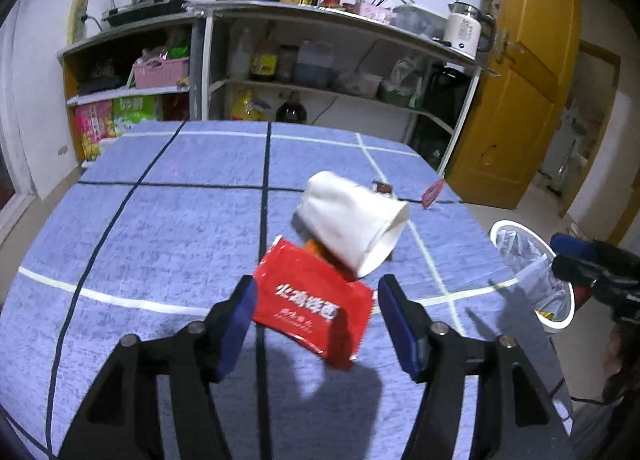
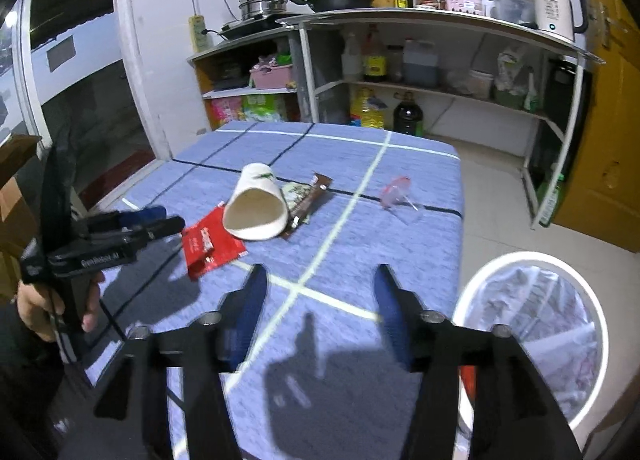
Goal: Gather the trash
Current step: 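Move both open grippers back toward the table, then grasp the red snack packet with left gripper while right grasps the white paper cup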
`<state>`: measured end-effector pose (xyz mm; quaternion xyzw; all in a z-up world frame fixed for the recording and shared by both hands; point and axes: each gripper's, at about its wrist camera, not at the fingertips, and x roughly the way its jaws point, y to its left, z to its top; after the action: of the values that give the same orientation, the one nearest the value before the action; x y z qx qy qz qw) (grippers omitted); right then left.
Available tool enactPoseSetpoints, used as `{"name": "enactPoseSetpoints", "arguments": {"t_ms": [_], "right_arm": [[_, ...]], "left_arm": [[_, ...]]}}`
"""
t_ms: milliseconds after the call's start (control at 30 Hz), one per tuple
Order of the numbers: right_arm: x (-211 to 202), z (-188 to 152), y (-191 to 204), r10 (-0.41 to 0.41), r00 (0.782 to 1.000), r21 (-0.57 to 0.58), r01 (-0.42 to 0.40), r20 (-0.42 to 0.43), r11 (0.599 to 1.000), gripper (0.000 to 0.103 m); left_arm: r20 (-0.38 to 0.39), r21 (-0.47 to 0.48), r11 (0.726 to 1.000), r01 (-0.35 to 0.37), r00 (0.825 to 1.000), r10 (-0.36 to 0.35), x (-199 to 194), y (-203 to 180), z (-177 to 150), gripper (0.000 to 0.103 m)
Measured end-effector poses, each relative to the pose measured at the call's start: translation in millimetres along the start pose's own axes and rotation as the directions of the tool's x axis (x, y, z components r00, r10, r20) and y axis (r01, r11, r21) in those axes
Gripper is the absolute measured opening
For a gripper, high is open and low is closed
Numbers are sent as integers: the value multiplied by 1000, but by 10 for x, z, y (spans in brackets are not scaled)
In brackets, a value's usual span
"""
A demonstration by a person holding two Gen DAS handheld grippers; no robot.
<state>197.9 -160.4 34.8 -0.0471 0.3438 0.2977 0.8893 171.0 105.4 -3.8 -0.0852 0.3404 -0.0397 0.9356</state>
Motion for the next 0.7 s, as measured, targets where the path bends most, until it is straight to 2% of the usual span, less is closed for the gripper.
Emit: {"name": "enactPoseSetpoints", "arguments": {"t_ms": [233,300,400,500,567,700], "right_arm": [[237,237,145,44,999,-32,-44,-22,999,59],[271,259,159,45,999,-36,-46,-22,998,59],[383,305,174,57,998,-47,-58,-28,997,59],[427,303,178,64,997,-50,-66,-35,997,59],[443,302,167,63,997,-52,-65,-38,997,59],[478,337,143,60,997,-42,-62,-37,997,59]], "left_arm": [[-72,-1,1000,0,997,-1,218,111,-25,68],[-94,22,1000,16,995,-14,277,76,-23,74],[-117,56,998,-1,993,8,378,24,-15,75],[-161,81,997,20,987,-6,474,-18,-9,78],[-195,106,994,31,981,-10,545,-68,-7,87],[-214,149,989,-10,976,42,605,-134,-13,88]]}}
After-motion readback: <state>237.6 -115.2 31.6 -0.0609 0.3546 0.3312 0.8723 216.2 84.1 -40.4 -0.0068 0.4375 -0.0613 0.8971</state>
